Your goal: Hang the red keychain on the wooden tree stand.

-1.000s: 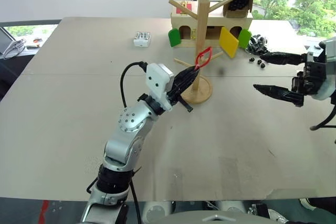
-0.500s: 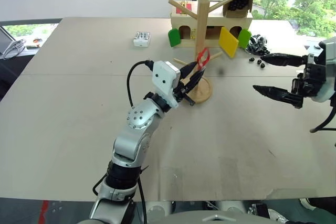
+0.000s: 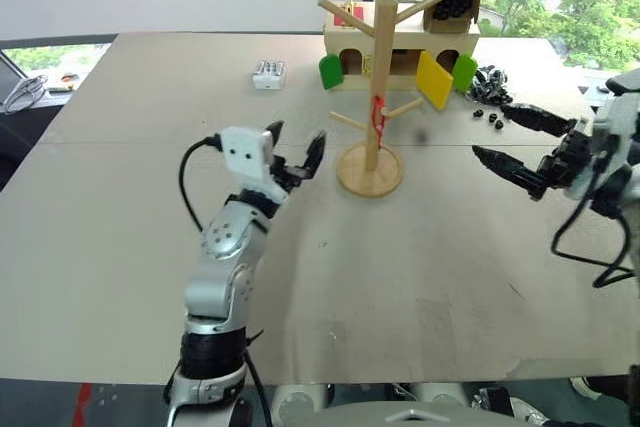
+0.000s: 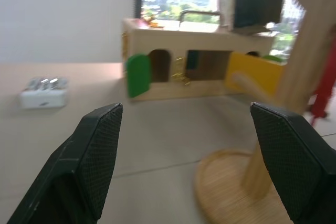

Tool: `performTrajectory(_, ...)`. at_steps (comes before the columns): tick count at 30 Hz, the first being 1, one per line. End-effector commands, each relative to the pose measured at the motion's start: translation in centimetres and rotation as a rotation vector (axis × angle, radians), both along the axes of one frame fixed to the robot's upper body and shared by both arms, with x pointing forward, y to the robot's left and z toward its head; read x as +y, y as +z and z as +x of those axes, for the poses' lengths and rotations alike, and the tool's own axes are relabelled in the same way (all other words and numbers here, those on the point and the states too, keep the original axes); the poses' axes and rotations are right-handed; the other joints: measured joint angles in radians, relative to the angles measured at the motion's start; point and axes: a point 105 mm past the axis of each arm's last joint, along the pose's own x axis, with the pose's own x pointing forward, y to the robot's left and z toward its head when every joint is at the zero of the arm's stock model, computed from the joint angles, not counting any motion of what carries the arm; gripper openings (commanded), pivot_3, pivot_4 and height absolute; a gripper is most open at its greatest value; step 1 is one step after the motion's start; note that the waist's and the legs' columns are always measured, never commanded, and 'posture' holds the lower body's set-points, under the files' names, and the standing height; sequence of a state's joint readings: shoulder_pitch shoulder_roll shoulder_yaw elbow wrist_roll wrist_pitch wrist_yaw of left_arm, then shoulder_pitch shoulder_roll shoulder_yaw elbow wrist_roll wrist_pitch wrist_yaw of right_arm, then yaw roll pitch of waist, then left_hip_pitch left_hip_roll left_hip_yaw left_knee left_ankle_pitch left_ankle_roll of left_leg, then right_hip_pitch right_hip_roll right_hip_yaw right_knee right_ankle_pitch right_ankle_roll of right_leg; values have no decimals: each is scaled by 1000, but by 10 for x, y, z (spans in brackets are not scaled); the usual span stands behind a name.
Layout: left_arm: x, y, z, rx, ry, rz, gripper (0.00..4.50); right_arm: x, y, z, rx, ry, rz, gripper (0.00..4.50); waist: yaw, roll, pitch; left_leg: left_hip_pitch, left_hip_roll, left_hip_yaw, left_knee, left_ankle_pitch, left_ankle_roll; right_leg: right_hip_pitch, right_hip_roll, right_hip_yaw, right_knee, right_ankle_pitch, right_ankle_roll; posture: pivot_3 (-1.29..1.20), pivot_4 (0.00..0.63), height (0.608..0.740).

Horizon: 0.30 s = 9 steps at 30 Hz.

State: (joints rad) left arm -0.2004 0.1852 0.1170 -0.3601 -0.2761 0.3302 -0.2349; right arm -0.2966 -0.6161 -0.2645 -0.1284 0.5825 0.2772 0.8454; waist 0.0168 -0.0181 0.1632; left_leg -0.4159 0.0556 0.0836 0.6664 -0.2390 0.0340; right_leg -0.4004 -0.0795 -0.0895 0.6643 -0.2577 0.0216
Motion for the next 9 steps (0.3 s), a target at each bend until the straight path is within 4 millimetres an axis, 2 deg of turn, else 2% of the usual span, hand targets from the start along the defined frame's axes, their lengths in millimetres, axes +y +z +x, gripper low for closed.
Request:
performTrajectory(1,25,-4,-4,-13,118,-10,3988,-16,-11,12,-31,-198,46,4500,1,0,0,0,0,0,0,0,0,0,0,0,0,0,0,0,150,740)
performTrajectory(5,55,-29,-11,36,261,-5,3988,-32,-54,23,17,-431,128,4500,-2,0,0,0,0,1,0,0,0,0,0,1,0,0,1,0,150,740)
performTrajectory(9,62,-47,-14,66,297,13,3988,-43,-80,28,35,-580,153,4500,-2,1,0,0,0,2,0,0,0,0,0,1,0,0,1,0,150,740)
